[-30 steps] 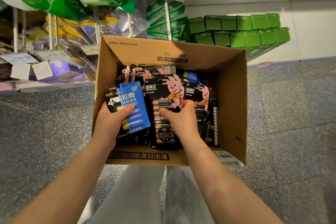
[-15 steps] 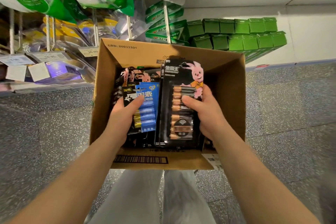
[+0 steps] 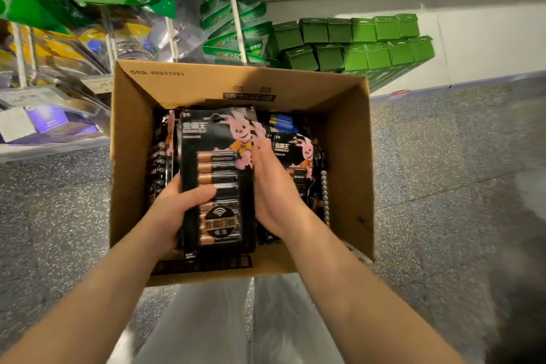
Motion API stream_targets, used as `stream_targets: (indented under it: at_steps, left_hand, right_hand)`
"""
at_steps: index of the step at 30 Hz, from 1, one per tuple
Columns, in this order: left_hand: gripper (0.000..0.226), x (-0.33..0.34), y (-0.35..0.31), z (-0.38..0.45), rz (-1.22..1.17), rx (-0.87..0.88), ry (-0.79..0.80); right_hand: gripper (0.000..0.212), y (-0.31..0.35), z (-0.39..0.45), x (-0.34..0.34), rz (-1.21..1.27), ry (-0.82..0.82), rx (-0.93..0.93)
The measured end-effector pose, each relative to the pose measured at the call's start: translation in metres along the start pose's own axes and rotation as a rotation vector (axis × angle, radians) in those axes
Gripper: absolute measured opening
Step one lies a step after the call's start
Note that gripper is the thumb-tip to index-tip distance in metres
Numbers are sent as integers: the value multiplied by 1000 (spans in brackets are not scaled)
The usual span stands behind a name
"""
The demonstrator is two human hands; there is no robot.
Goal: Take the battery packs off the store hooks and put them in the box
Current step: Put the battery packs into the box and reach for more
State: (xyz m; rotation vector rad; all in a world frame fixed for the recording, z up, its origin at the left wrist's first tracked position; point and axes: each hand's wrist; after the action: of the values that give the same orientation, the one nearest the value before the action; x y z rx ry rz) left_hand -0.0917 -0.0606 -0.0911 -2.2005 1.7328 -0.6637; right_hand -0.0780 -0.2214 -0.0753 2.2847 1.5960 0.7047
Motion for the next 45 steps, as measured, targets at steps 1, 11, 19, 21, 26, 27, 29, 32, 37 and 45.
stream_targets:
  at_steps: [1,11,19,21,26,27,29,32,37,45]
  left_hand:
    - [55,-2,1,1,5,6,0]
    - [59,-2,-1,1,16,34,-43]
    - [69,-4,3,2,28,57,-35]
    - [71,-3,6,2,29,50,-35]
    - [59,-3,14,0,11,50,-26]
    - [55,-4,15,0,2,50,-21]
    - [54,-4,16,-1,4,54,-14]
    - [57,-3,14,-5,16,71,-21]
    - [33,-12,1,-17,-18,179,-22]
    - [25,-19,-10,-20,-39,220,-12]
  right_hand:
    - [50,1,-4,-2,-9,5,-9]
    - [64,-11,0,-78,-717,-631,-84]
    - [53,0,-10,-103,-1176,-436,-17]
    - [53,-2,-12,-107,-1258,-377,4]
    - [20,-13,-6,-113,-1281,-474,-103]
    - [16,-11,-6,-112,-1244,-482,-113]
    - [14,-4,-7,-106,-1157,-448,-138]
    - [15,16,-7,-83,-1114,-355,-271]
    - [35,48,15,-29,-766,-196,-345]
    - [87,34,32,-71,-1246,-489,-259]
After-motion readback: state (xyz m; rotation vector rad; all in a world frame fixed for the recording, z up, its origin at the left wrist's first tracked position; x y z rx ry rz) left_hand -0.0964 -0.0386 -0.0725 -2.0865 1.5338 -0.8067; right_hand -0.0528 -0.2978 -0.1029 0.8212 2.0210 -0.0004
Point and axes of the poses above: each hand's wrist, its own z-axis towards the middle knuckle, its own x-axis out of the palm, y = z × x, and after that the axes turned 7 degrees about -y, right-handed
